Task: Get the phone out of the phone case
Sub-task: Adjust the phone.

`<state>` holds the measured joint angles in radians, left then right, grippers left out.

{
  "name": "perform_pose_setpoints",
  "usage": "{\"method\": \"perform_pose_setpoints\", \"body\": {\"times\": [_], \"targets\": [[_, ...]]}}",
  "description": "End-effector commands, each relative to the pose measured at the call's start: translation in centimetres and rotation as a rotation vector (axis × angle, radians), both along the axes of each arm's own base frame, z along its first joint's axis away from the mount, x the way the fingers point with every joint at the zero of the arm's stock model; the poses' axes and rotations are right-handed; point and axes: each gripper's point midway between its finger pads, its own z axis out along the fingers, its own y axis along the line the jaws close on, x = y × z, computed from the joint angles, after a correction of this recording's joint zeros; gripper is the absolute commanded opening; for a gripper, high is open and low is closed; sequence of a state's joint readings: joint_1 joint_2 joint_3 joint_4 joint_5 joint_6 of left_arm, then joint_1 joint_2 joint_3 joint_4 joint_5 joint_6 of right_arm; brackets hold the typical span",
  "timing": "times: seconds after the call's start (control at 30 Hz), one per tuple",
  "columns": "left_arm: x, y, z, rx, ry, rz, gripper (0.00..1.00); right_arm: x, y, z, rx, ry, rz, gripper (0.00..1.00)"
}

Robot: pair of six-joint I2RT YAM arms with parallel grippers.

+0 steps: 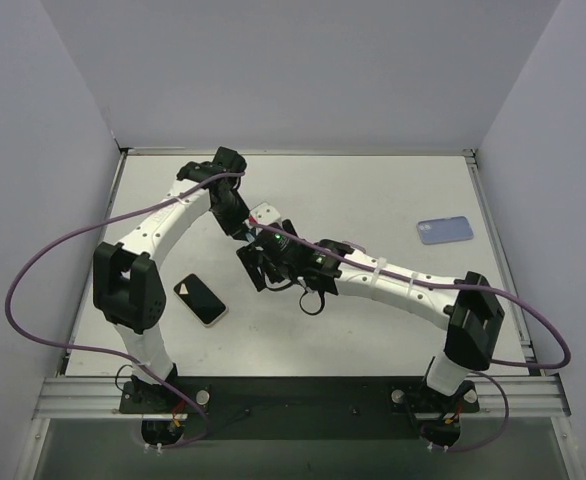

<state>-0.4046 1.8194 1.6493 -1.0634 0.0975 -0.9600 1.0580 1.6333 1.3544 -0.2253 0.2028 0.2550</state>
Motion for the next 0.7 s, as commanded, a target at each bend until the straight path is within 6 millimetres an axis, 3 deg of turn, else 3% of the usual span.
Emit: {"method": "perform_pose_setpoints", "body": {"times": [0.0, 0.33, 0.43, 0.47, 0.6, 0.67], "targets": [[-0.2, 1.4, 1.7, 0.057, 0.014, 0.1, 0.0, 1.0, 0.6, 0.9, -0.056, -0.078, -0.023, 0.72], [-0.5, 1.3, 1.4, 0.071, 0.025, 0.089, 0.0, 2.0, 1.3, -0.3, -0.136, -0.112, -0.043, 0.46], [-0.4, 1.2, 1.5, 0.067, 0.02, 0.084, 0.0, 2.0, 1.5, -0.4, -0.137, -0.111, -0.046, 0.24], [-0.3, 1.1, 1.6, 0.059, 0.012, 0.076, 0.0, 2.1, 1.4, -0.5, -0.136, -0.109, -0.052, 0.0], [-0.2, 0.3, 1.4, 0.016, 0.008, 0.038, 0.0, 2.1, 0.8, -0.5, -0.129, -0.107, -0.076, 0.0], [-0.1, -0.3, 1.2, -0.013, 0.006, 0.013, 0.13, 2.2, 0.3, -0.7, -0.113, -0.101, -0.089, 0.0]]}}
